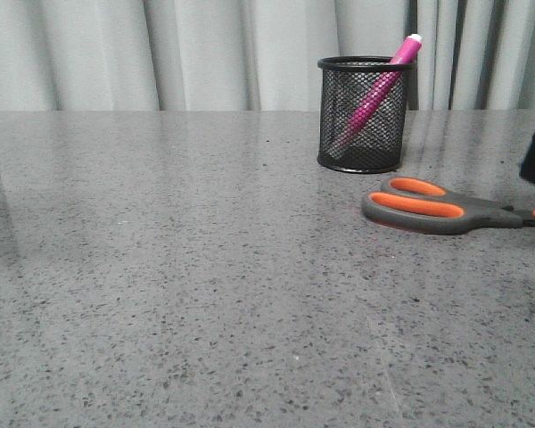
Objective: Put pen and scissors into bin
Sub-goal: 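Lower the right gripper onto the scissors' blade and close it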
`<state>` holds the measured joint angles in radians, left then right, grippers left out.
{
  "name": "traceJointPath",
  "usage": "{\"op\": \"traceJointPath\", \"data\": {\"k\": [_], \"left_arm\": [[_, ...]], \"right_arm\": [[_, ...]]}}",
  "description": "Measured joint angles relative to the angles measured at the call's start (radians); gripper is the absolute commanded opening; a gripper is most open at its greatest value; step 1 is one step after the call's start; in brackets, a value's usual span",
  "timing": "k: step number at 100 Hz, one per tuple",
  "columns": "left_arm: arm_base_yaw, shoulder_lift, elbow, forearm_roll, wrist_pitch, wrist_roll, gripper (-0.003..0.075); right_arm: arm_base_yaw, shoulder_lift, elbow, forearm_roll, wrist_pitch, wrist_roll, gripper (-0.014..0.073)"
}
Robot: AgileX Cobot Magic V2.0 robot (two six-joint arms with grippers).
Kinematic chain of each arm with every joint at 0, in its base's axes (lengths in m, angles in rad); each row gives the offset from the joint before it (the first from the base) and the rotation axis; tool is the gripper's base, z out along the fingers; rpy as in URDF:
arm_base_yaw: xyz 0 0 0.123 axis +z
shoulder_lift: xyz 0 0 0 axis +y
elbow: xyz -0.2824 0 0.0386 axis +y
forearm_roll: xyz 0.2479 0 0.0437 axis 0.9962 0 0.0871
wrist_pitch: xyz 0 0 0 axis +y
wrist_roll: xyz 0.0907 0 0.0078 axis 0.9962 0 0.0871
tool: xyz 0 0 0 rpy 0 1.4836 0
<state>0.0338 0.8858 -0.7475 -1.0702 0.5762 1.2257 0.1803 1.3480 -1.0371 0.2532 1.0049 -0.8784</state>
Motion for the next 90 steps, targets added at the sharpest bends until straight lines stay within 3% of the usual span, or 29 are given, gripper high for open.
{"op": "traceJointPath", "data": {"k": [81,90], "left_arm": [[0.0,-0.013,0.014,-0.075,-0.012,0.0,-0.0019],[0.0,-0.013,0.014,-0.075,-0.014,0.0,-0.0019]], "right_arm": [[0.016,0.172,-0.02,-0.022,-0.126,-0.103,0.0433],[0.016,0.181,-0.024,-0.018,-0.121,-0.103,0.0391]]}}
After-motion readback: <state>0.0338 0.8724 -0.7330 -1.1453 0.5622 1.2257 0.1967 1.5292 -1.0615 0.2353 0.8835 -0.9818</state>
